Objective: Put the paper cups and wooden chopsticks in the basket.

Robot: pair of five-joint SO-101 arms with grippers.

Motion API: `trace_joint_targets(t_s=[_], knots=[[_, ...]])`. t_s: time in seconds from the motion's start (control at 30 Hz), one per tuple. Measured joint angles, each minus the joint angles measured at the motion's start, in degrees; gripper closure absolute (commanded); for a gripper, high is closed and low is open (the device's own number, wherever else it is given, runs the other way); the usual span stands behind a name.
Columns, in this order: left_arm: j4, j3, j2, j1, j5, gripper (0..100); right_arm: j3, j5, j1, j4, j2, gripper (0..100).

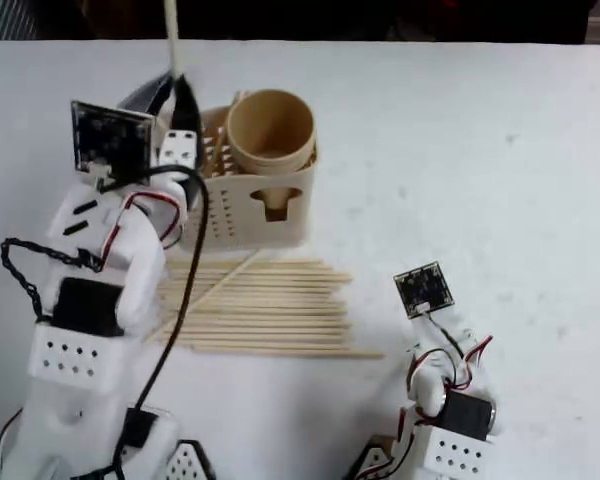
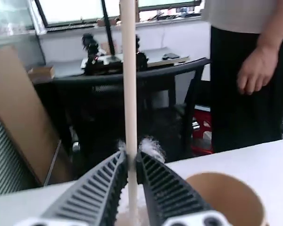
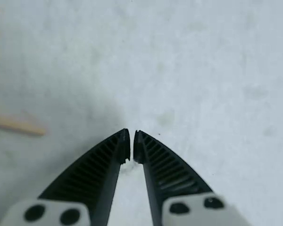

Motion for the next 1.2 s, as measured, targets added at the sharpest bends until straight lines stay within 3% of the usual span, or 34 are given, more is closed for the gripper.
trace_joint_targets(t_s=[0.27, 0.43, 0.83, 0.97, 1.07, 1.2], knots=[[-2.5, 6.5, 0.1, -5.1, 3.8, 97, 0.0, 0.0, 0.0, 0.0, 0.0, 96.6], [-2.3, 6.6, 0.1, -5.9, 3.8, 88, 0.0, 0.0, 0.0, 0.0, 0.0, 96.6], [6.9, 3.5, 0.1, -5.9, 3.9, 91, 0.0, 0.0, 0.0, 0.0, 0.0, 96.6], [16.3, -1.8, 0.1, -5.9, 3.9, 91, 0.0, 0.0, 0.0, 0.0, 0.0, 96.6], [29.4, -7.6, -0.9, -5.9, 3.7, 95, 0.0, 0.0, 0.0, 0.0, 0.0, 96.6], [46.5, -13.2, -3.2, -5.0, -2.9, 97, 0.0, 0.0, 0.0, 0.0, 0.0, 96.6]])
